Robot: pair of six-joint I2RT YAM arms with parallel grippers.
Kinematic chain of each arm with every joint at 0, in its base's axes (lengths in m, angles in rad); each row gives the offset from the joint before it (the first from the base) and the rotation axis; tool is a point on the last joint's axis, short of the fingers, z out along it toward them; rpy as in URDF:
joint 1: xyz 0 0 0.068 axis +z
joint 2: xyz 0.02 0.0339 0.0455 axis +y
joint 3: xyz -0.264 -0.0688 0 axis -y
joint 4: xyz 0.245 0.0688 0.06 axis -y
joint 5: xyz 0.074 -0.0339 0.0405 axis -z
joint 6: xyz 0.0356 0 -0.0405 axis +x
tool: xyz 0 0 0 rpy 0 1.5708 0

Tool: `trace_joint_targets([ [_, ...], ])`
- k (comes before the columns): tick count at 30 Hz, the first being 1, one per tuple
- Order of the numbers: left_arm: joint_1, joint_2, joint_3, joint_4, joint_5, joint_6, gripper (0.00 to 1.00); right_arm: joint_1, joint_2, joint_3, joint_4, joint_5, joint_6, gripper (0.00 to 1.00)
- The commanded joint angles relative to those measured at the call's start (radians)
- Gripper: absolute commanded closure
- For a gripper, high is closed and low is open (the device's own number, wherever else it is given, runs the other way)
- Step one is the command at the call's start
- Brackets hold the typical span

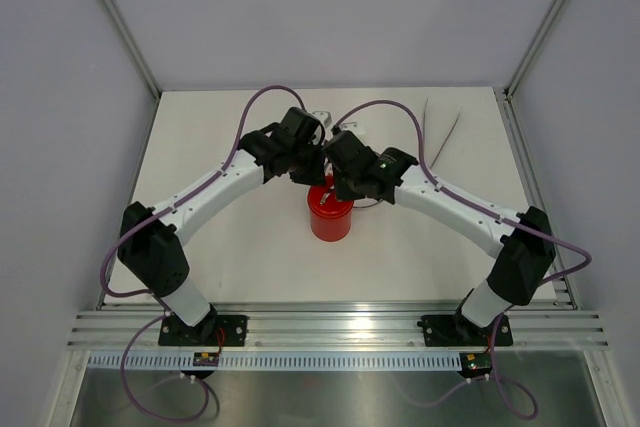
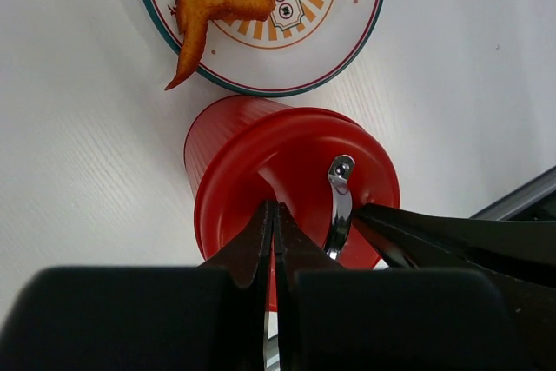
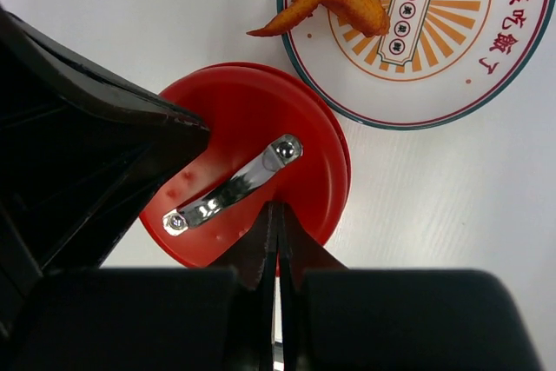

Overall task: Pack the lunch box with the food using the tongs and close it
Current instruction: Close the box lid on the packing box, then reset both arms

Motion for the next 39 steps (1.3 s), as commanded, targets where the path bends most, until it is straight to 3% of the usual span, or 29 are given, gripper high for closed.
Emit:
trace_joint_targets([
  [1,-0.003,-0.02,0.018,-0.032,-0.01,0.009,1.0,0.003,-0.057,0.06,-0.034,0.012,-0.006,1.0],
  [11,-0.003,-0.069,0.089,-0.039,-0.017,0.006,1.0,0.002,-0.12,0.183,-0.04,0.083,-0.031,1.0],
  [22,-0.001,0.043,-0.05,0.084,0.016,-0.025,1.0,-0.034,0.004,-0.035,0.08,-0.043,0.043,1.0],
  [28,-0.001,0.017,-0.106,0.093,0.045,-0.046,1.0,-0.032,-0.055,-0.044,0.063,-0.064,0.041,1.0],
  [37,-0.003,-0.09,0.035,-0.019,-0.027,-0.014,1.0,-0.034,-0.187,0.077,-0.02,0.063,0.014,1.0],
  [39,-0.001,-0.107,0.066,-0.042,-0.047,-0.002,1.0,-0.032,-0.224,0.082,-0.041,0.117,0.014,0.96],
])
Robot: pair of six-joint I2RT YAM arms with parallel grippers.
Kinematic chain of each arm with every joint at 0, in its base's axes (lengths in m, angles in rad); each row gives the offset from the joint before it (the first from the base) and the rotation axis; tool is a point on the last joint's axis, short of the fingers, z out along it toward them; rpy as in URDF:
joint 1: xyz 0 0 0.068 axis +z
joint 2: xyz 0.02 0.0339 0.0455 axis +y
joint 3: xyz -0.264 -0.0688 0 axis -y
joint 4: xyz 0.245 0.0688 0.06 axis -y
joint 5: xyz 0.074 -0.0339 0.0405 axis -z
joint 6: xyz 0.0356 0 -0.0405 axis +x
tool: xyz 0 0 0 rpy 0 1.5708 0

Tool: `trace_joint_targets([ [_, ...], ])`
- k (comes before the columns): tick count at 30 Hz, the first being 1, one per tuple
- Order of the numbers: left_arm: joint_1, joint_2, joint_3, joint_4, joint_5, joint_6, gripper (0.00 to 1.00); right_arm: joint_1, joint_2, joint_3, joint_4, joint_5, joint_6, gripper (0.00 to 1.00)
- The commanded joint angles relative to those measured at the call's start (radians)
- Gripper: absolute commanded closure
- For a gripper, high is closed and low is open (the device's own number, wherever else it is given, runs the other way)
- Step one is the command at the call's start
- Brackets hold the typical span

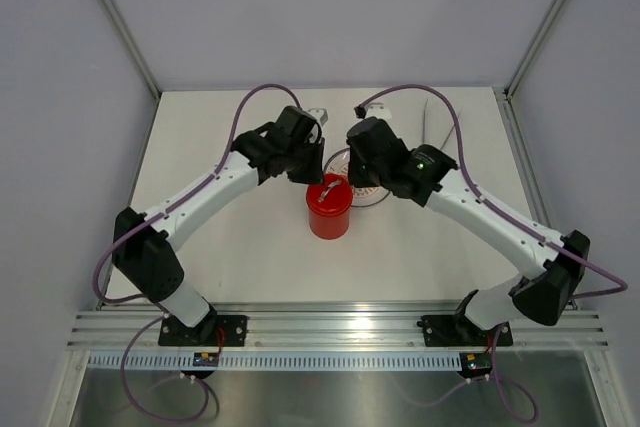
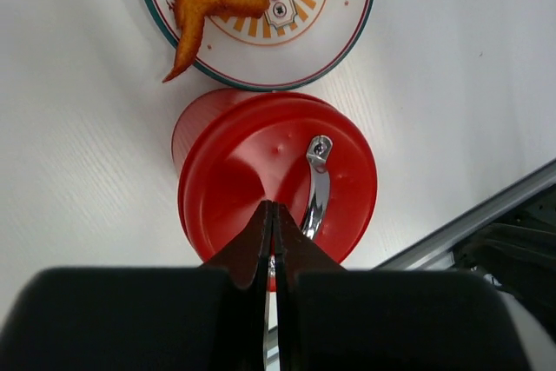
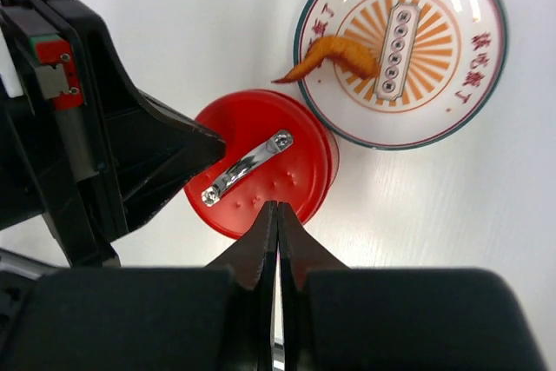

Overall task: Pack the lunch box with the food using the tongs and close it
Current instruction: Reset both arms

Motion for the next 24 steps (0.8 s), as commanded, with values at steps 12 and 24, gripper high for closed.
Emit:
trace_joint_targets([
  [12,0.0,-0.28,0.062,-0.056,-0.209,0.086,0.93,-0.035,-0.186,0.05,-0.186,0.33,-0.007,0.13],
  [24,0.043,-0.473,-0.12,-0.049,-0.333,0.103,0.01,-0.36,-0.349,-0.241,-0.131,0.163,0.021,0.01],
])
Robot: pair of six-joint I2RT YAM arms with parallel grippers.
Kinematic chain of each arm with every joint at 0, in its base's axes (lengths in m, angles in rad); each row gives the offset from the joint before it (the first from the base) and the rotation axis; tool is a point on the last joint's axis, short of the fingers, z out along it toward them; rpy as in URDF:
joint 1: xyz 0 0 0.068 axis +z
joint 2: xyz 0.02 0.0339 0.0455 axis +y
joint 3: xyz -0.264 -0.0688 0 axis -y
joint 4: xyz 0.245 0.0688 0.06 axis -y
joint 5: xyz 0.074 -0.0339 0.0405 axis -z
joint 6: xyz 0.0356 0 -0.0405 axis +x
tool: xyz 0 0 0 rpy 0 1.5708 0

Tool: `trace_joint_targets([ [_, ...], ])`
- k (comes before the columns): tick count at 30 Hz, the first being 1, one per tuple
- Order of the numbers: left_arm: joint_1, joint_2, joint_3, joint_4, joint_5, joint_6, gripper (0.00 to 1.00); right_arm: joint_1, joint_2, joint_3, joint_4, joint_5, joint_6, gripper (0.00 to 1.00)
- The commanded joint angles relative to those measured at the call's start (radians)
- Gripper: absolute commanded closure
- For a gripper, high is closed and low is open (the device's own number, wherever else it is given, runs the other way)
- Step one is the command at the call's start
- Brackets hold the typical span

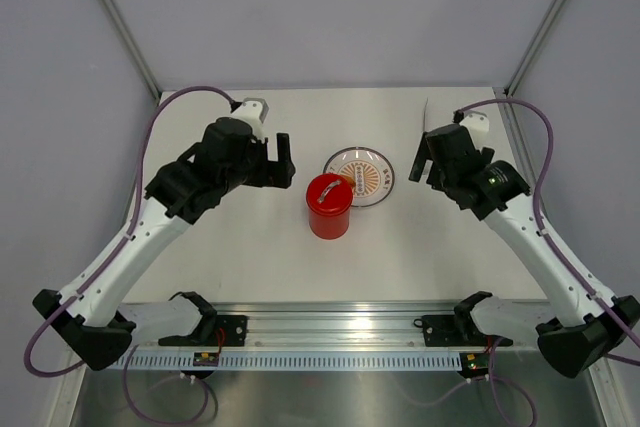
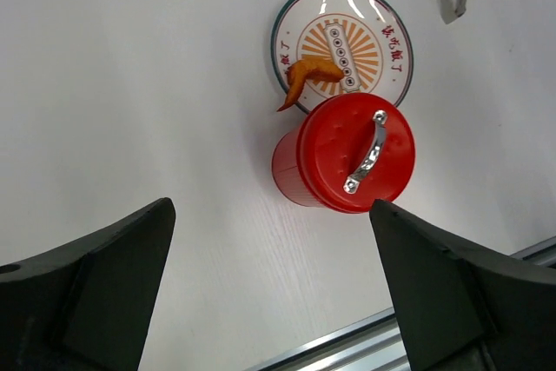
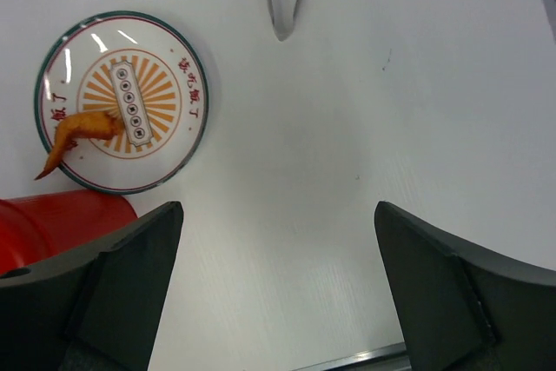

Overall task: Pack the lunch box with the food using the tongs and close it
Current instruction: Reset both arms

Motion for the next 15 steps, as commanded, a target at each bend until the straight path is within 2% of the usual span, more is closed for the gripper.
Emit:
trace_joint_targets([
  [1,0.027,-0.039,-0.048,0.03,-0.062,0.006,0.01,-0.067,-0.025,-0.077,0.045,-0.113,0.022,0.0],
  [7,0.067,-0.022,-0.072,0.009,-0.073,-0.039,0.01,-0.113,0.01,-0.105,0.032,-0.166,0.071,0.0],
  [15,0.082,-0.018,-0.068,0.017,-0.074,-0.045,0.01,-0.113,0.024,-0.097,0.016,-0.14,0.083,0.0],
])
